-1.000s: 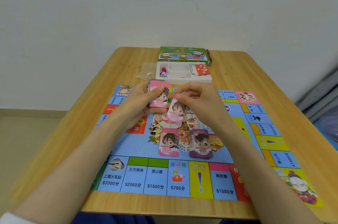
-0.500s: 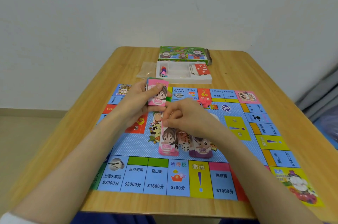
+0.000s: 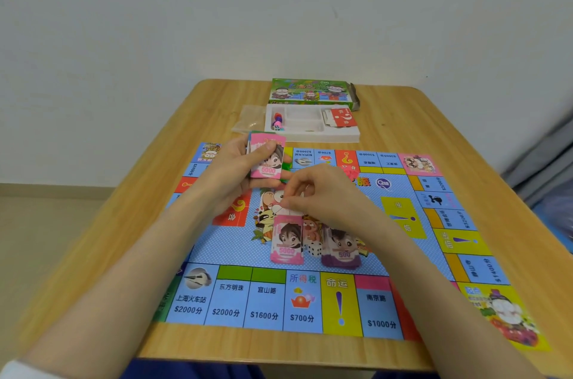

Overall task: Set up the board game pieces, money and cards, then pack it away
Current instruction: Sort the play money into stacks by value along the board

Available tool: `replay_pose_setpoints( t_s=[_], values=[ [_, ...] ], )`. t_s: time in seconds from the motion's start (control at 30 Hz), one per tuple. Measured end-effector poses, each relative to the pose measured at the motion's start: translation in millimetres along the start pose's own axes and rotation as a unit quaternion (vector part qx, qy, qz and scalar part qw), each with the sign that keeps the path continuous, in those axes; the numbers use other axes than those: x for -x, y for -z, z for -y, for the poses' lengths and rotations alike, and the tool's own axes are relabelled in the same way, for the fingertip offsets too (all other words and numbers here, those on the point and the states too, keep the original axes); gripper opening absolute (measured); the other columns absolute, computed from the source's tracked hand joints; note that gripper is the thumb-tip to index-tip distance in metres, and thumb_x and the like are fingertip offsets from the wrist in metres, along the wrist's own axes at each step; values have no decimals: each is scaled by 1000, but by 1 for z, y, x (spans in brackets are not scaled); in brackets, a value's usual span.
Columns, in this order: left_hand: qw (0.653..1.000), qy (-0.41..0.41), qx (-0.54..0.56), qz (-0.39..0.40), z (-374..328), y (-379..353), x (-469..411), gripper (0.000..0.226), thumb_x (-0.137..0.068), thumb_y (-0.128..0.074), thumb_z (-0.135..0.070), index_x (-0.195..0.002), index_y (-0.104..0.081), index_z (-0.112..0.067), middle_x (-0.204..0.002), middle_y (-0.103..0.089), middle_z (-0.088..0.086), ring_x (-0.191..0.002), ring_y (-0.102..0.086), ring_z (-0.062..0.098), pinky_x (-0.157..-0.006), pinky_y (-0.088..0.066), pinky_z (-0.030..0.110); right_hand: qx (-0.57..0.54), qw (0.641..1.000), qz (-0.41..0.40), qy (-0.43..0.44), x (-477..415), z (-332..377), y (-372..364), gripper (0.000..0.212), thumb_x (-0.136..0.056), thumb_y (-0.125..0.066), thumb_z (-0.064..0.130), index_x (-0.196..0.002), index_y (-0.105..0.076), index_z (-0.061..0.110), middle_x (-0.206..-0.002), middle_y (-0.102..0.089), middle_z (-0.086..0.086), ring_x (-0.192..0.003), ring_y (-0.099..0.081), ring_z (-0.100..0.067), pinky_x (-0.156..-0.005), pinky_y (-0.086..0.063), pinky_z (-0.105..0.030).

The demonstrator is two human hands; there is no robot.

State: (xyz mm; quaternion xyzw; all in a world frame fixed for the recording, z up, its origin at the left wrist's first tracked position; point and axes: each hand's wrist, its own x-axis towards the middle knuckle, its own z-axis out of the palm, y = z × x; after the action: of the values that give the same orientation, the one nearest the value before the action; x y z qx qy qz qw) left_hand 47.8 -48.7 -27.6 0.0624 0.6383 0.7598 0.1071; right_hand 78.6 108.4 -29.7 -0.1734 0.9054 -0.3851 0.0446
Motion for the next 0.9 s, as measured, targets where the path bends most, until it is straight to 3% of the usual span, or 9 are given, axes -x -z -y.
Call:
replay_pose_setpoints(
  t_s=[0.1, 0.2, 0.33, 0.5, 0.63, 0.77, 0.9],
  values=[
    [1000, -1, -4, 0, 1, 1, 0, 10, -93, -54, -14, -102, -59, -11, -81, -75, 3, -66, -72, 17, -47, -54, 18, 10, 997, -70, -15, -3, -3, 2, 11, -88, -62, 15, -77, -64, 15, -67, -57, 10, -61, -51, 0, -57, -41, -12],
    [1000, 1, -18, 20, 2, 1, 0, 14, -86, -60, -12, -99, -60, -8, -79, -74, 4, -64, -72, 19, -45, -54, 20, -66, 985, -159, -28, -4, -2, 3, 9, -92, -54, 15, -84, -56, 13, -71, -54, 5, -60, -48, -5, -55, -39, -15],
    [998, 10, -55, 43, 4, -3, 1, 28, -72, -68, -14, -99, -61, -9, -74, -73, 2, -58, -70, 19, -43, -54, 22, -147, 968, -204, -14, -2, 2, 4, 6, -92, -56, 21, -90, -54, 16, -79, -56, 3, -71, -59, -19, -62, -47, -29],
    [992, 11, -79, 96, 4, -9, 5, 18, -82, -61, 4, -92, -60, -11, -61, -68, -4, -46, -64, 9, -37, -47, 17, -149, 963, -225, 17, -1, 2, 2, 16, -83, -70, 17, -78, -55, 22, -70, -57, 4, -64, -55, -13, -63, -49, -28],
    [990, 21, -57, 129, 2, -9, 7, 14, -87, -55, -8, -101, -58, -10, -68, -71, -1, -52, -68, 13, -42, -50, 18, -135, 961, -241, 16, -2, 0, 5, 14, -79, -73, 11, -81, -61, 18, -58, -60, 7, -55, -57, -4, -57, -47, -20],
    [992, 33, -26, 118, 1, -8, 5, 21, -87, -54, -17, -107, -58, -11, -81, -74, 8, -63, -72, 24, -46, -54, 22, -105, 960, -261, 10, -3, -3, 7, 10, -82, -71, 11, -82, -63, 18, -57, -61, 8, -57, -60, -5, -61, -49, -24],
    [997, 19, -38, 61, 3, -5, 1, 11, -93, -52, -12, -101, -59, -10, -75, -73, 2, -60, -70, 17, -48, -56, 23, -94, 955, -279, 19, -3, -4, 7, 12, -84, -67, 10, -76, -65, 18, -65, -65, -1, -63, -62, -12, -62, -52, -28]
  ],
)
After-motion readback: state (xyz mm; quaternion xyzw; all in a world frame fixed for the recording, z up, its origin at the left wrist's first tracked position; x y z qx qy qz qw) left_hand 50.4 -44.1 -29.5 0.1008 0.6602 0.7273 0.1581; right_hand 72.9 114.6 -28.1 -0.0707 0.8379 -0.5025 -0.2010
